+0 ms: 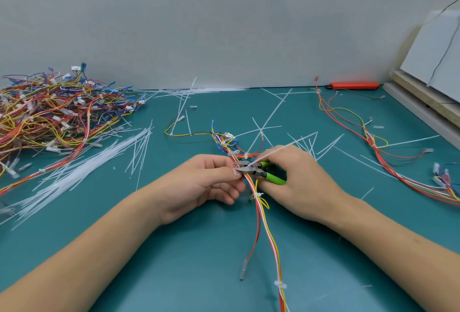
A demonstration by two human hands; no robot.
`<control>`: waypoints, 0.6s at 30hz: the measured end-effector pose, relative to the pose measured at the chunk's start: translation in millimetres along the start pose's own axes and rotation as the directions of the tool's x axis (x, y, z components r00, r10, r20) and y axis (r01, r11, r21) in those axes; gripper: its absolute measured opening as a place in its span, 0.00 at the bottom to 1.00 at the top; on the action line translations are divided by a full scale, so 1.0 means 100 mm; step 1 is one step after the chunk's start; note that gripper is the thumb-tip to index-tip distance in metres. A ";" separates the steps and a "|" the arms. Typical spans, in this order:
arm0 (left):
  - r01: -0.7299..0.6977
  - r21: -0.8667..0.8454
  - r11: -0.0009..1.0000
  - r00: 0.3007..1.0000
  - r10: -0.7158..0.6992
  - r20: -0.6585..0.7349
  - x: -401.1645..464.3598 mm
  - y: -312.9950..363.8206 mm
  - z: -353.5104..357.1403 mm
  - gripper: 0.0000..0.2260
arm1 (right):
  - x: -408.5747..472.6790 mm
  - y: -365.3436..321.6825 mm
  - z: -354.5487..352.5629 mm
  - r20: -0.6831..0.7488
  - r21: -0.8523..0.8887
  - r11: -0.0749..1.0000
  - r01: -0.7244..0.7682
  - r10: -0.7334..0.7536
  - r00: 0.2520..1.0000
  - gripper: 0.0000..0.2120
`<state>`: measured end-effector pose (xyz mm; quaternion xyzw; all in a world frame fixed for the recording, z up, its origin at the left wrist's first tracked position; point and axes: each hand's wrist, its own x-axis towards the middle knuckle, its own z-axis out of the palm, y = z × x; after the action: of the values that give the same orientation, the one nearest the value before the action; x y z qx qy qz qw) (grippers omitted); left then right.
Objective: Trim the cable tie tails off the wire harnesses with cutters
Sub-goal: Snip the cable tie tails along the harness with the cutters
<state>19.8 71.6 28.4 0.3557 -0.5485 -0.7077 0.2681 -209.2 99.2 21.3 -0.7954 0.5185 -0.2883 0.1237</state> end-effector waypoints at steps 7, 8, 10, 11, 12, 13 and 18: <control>-0.003 0.003 1.000 1.000 0.003 -0.002 0.00 0.00 0.00 0.10 | 0.01 0.00 -0.01 0.008 -0.021 1.000 -0.002 0.002 1.000 0.12; -0.003 0.005 1.000 1.000 0.003 0.000 0.00 0.00 0.00 0.09 | 0.01 0.00 -0.01 0.012 -0.015 1.000 0.005 -0.005 1.000 0.11; -0.003 0.008 1.000 1.000 0.003 0.004 0.00 0.00 0.00 0.08 | 0.02 -0.02 -0.01 0.036 -0.005 1.000 0.020 -0.019 0.999 0.08; -0.003 0.006 1.000 1.000 0.003 0.005 0.00 0.00 0.00 0.08 | 0.03 -0.02 -0.01 0.043 -0.008 1.000 0.003 -0.003 0.999 0.05; -0.005 0.003 1.000 1.000 0.005 0.006 -0.01 0.00 0.00 0.08 | 0.03 0.00 -0.01 0.038 -0.011 1.000 -0.022 0.023 0.999 0.02; -0.006 -0.001 1.000 1.000 0.006 0.007 -0.01 0.00 0.00 0.08 | 0.03 0.01 0.00 0.022 -0.017 0.998 -0.063 0.064 0.998 0.04; -0.006 0.003 1.000 1.000 0.006 0.011 -0.02 0.01 -0.01 0.08 | -0.01 0.02 0.04 0.009 -0.014 0.994 -0.109 0.109 0.994 0.11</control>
<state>21.3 72.3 29.5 0.3504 -0.5522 -0.7080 0.2666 -208.7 98.5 16.8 -0.7681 0.5626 -0.2737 0.1367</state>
